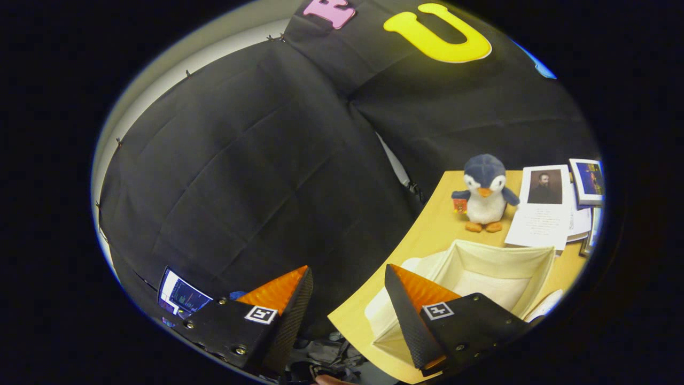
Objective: Open the storage box then place both shoes into the box .Put the left shoe in first, then the right shoe, with the right side of both shoes facing outward in a uniform manner.
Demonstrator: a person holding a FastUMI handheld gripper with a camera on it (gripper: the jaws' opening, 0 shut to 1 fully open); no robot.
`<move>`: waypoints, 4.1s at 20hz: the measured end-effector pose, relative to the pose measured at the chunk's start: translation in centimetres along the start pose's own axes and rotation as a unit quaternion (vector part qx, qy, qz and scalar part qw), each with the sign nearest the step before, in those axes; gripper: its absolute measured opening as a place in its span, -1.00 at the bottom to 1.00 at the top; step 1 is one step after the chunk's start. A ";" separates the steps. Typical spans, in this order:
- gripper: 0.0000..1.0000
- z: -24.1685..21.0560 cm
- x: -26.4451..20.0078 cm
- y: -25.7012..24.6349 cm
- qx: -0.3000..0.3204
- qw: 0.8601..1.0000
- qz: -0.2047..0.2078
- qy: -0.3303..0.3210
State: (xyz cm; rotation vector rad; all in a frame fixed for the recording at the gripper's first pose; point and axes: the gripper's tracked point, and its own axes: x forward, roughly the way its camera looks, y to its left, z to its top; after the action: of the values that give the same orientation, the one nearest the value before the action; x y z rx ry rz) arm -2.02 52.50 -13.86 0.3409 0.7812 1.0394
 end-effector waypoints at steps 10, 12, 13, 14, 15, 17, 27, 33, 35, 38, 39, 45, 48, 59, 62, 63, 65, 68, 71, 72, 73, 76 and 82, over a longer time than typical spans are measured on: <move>0.68 -0.3 -10.1 -9.1 -0.020 0.992 -0.117 -0.037; 0.68 -2.0 -12.2 -11.7 -0.018 0.988 -0.148 -0.029; 0.68 -2.9 -13.0 -13.0 -0.013 0.986 -0.164 -0.025; 0.68 -3.7 -13.9 -14.2 -0.004 0.984 -0.177 -0.021; 0.68 -4.7 -14.7 -15.2 0.007 0.982 -0.189 -0.016; 0.68 -6.5 -16.5 -17.3 0.032 0.977 -0.211 -0.004; 0.67 -16.2 -21.2 -24.3 0.100 0.947 -0.289 0.093; 0.68 -21.9 -20.6 -27.6 0.100 0.928 -0.315 0.170; 0.65 -23.5 -20.2 -28.3 0.101 0.923 -0.319 0.190; 0.66 -25.2 -19.9 -29.9 0.086 0.912 -0.334 0.224; 0.65 -25.6 -19.6 -30.3 0.085 0.910 -0.335 0.230; -0.22 -27.1 -18.7 -31.5 0.084 0.899 -0.336 0.268; -0.70 -27.0 -18.9 -31.8 0.075 0.895 -0.340 0.280; -1.00 -25.2 -19.9 -29.5 0.177 0.907 -0.283 0.259; -1.00 -24.1 -20.4 -28.1 0.187 0.911 -0.269 0.251; -1.00 -23.5 -20.7 -27.5 0.188 0.912 -0.267 0.250; -1.00 -21.9 -21.2 -26.2 0.185 0.916 -0.263 0.242; -1.00 -18.9 -22.2 -24.1 0.175 0.922 -0.260 0.228; -1.00 -15.5 -22.9 -21.9 0.148 0.932 -0.257 0.208; -1.00 -14.4 -22.9 -21.1 0.144 0.936 -0.252 0.201; -1.00 -13.3 -22.8 -20.2 0.142 0.940 -0.244 0.193; -1.00 -10.2 -22.0 -17.4 0.128 0.953 -0.216 0.170; -1.00 -7.3 -18.0 -13.2 0.085 0.966 -0.173 0.171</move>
State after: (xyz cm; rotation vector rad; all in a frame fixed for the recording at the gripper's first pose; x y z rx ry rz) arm -3.80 29.69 -19.26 0.1625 1.1995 0.7091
